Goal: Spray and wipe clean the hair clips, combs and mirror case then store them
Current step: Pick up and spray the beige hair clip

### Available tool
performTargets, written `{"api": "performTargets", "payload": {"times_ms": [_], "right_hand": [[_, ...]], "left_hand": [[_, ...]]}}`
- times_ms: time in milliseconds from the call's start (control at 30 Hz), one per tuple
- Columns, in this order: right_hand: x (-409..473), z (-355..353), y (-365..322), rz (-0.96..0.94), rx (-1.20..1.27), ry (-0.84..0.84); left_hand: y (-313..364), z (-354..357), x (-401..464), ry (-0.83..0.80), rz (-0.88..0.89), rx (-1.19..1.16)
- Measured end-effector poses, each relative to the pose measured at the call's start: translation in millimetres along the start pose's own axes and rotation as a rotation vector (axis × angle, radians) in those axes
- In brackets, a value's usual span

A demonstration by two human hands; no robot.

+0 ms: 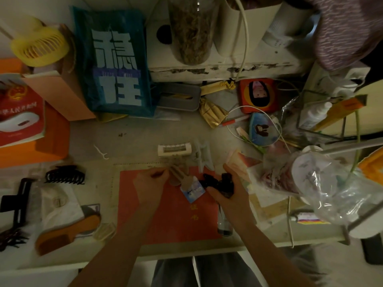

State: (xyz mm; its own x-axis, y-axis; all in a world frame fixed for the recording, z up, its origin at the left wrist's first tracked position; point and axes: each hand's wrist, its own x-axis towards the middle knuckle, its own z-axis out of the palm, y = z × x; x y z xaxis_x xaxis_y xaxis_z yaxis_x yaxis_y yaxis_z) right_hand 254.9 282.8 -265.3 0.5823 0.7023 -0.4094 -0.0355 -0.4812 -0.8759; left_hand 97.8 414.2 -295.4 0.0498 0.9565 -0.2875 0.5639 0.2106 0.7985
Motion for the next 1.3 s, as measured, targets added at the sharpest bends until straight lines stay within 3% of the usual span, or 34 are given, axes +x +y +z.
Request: {"api": "performTargets", "payload": {"times_ms": [200, 500, 1067, 1300], "right_hand": [[-2.7, 19.9, -9.8, -0.016, 0.059, -0.138], [-13.8, 35.8, -27.5, -0.016, 0.122, -0.157], [-30.2, 22.4, -104.1, -0.318, 0.295, -0.151], [-34.5, 9.1, -137.0, -0.418, 0.415, -0.172]], "left_hand": [[12.3, -12.9, -14.7, -0.004, 0.043, -0.016], [53.1, -40.4, -39.8, -0.038, 0.137, -0.065], [133.0, -80.9, -71.0, -0.199, 0.247, -0.341], [164.6, -102.4, -73.6, -0.215, 0.395, -0.354]]}}
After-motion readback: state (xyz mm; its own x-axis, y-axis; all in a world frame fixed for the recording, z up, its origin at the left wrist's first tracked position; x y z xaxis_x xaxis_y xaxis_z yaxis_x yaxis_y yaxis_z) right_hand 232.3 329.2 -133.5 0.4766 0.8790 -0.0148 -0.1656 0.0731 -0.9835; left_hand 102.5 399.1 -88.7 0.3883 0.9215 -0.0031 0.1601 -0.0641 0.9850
